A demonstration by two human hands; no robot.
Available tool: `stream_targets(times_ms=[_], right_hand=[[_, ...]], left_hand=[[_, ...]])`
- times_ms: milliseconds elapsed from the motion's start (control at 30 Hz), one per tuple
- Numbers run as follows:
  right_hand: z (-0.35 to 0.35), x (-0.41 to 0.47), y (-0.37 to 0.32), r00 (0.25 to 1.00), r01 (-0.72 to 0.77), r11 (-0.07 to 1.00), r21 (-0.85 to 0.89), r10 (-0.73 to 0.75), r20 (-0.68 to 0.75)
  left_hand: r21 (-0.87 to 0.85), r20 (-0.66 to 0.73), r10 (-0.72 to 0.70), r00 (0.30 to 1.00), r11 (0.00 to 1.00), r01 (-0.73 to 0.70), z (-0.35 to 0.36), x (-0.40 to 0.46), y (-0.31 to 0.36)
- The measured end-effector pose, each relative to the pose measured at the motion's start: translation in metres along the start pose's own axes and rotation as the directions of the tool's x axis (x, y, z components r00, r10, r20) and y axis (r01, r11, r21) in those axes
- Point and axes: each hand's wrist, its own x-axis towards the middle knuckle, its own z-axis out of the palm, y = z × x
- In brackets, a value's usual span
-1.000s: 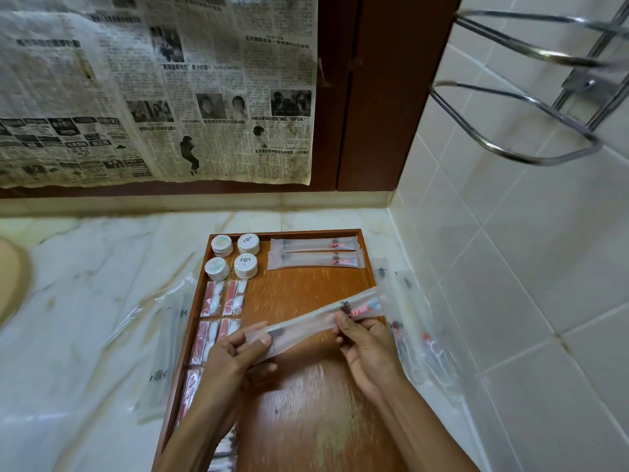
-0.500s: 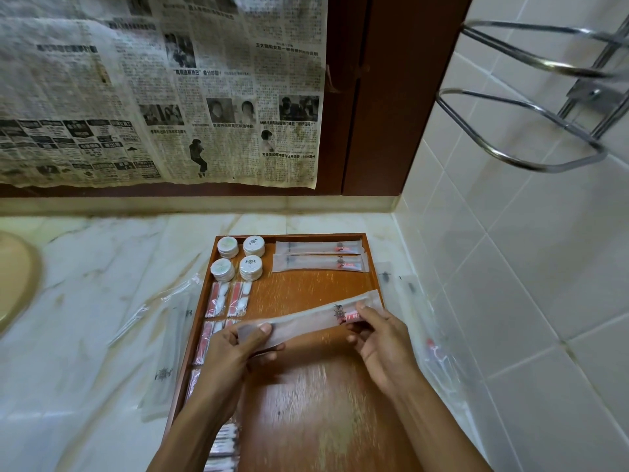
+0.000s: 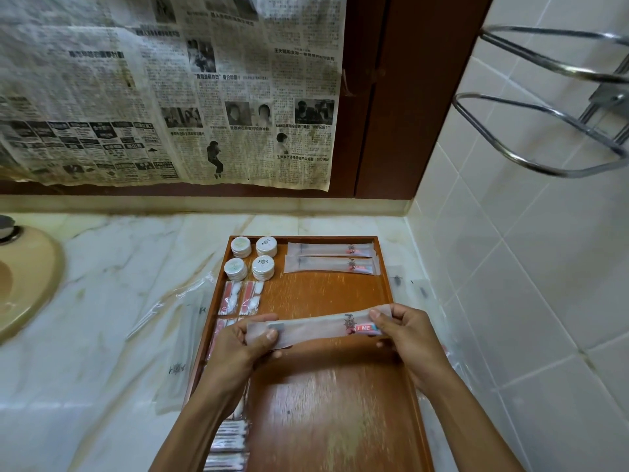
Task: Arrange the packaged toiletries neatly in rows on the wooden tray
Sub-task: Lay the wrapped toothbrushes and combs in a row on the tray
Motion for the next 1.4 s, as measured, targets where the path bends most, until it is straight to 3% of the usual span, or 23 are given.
stream_targets(times_ms=[167, 400, 500, 600, 700, 800, 900, 1033, 1233, 1400], right_hand=[[0.0, 0.001, 0.005, 0.998, 0.045, 0.99, -0.131, -0.051, -0.04], [0.001, -0.003, 0.011, 0.998, -0.049, 0.996, -0.076, 0.046, -0.043], [0.002, -0.008, 0.011, 0.999, -0.014, 0.996, -0.088, 0.011, -0.034], [0.004, -0.014, 0.008, 0.992, 0.099, 0.993, -0.071, -0.104, -0.067], [0.007, -0.017, 0.004, 0.975, 0.21, 0.971, -0.111, -0.216, -0.051], [0.01, -0.019, 0.004, 0.968, 0.25, 0.95, -0.187, -0.241, 0.072], [0.01, -0.022, 0.007, 0.958, 0.251, 0.931, -0.266, -0.2, 0.206], [0.009, -0.028, 0.011, 0.932, 0.239, 0.915, -0.327, -0.121, 0.341], [0.015, -0.037, 0.013, 0.886, 0.119, 0.972, -0.204, -0.011, 0.463], [0.02, -0.04, 0.017, 0.861, 0.155, 0.924, -0.349, 0.047, 0.506]], left_hand=[[0.024, 0.026, 0.002, 1.0, 1.0, -0.003, -0.001, -0.001, -0.001], [0.177, 0.067, 0.096, 0.993, 0.978, -0.107, 0.001, -0.002, 0.002], [0.173, 0.052, 0.135, 0.989, 0.975, -0.142, 0.001, -0.003, 0.005], [-0.172, -0.006, 0.014, 1.0, 0.985, -0.014, 0.007, -0.004, 0.007], [-0.522, -0.016, -0.171, 0.985, 0.842, 0.138, 0.017, -0.002, 0.002], [-0.685, -0.028, -0.258, 0.966, 0.708, 0.169, 0.023, 0.0, -0.003], [-0.724, -0.055, -0.27, 0.961, 0.674, 0.148, 0.026, 0.001, -0.004], [-0.72, -0.095, -0.23, 0.969, 0.687, 0.093, 0.027, 0.002, -0.003], [-0.623, -0.201, -0.205, 0.958, 0.781, 0.036, 0.032, 0.002, -0.006], [-0.497, -0.265, -0.17, 0.949, 0.868, 0.017, 0.037, -0.001, -0.011]])
